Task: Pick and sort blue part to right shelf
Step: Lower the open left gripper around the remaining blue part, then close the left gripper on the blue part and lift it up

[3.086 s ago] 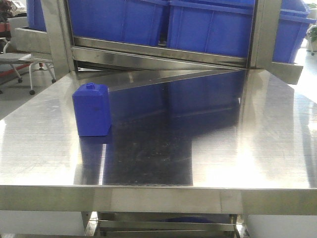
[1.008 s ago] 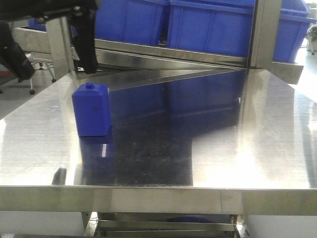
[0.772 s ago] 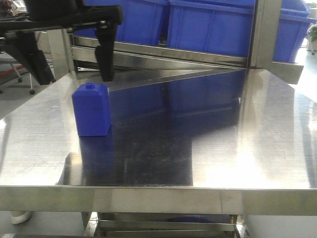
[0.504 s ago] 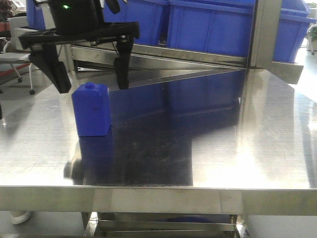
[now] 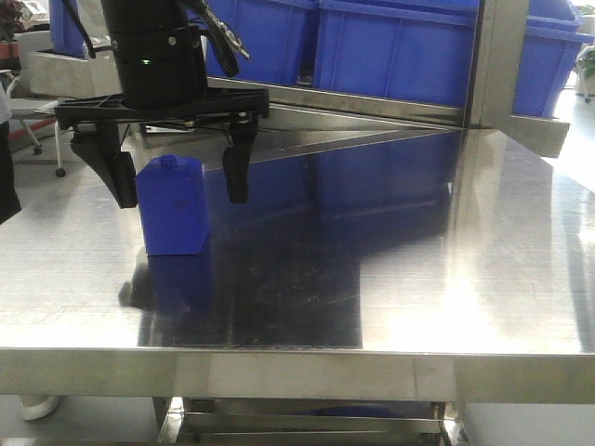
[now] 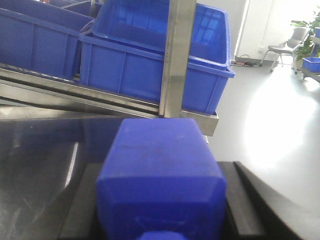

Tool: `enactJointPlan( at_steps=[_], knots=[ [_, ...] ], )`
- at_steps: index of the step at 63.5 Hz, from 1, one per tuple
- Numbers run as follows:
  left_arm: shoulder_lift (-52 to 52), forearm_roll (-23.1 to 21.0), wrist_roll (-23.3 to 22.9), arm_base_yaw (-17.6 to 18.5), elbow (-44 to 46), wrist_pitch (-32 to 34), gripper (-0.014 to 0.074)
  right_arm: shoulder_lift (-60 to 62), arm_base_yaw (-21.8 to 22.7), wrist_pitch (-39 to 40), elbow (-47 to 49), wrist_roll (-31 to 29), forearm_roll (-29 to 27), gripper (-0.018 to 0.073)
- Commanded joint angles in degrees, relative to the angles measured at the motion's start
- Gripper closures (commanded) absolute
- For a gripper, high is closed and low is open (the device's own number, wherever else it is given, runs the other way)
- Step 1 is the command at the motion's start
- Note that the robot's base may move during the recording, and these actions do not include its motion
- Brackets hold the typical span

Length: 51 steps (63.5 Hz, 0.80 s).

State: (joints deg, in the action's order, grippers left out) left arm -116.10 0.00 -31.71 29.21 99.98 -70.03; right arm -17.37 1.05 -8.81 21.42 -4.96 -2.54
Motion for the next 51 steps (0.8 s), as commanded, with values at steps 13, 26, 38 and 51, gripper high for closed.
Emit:
enactJointPlan(
  at_steps=[13, 26, 38, 51],
  knots=[
    [3.15, -0.33, 1.7, 0.29, 1.24, -2.9, -0.0094, -0.28, 0.27, 5.75, 1.61, -0.37, 0.53, 0.0293],
    [3.15, -0.33, 3.51, 0.29, 1.03, -2.9, -0.0094, -0.28, 0.27, 5.75, 1.61, -0.37, 0.53, 0.0293],
    [3.15, -0.83, 3.51, 0.29, 0.44, -2.9, -0.0094, -0.28, 0.27, 5.75, 1.61, -0.37, 0.53, 0.0293],
    [3.15, -0.83, 3.54, -0.17, -0.73, -2.9, -0.0094, -0.28, 0.27, 5.75, 1.61, -0.37, 0.53, 0.0293]
  ],
)
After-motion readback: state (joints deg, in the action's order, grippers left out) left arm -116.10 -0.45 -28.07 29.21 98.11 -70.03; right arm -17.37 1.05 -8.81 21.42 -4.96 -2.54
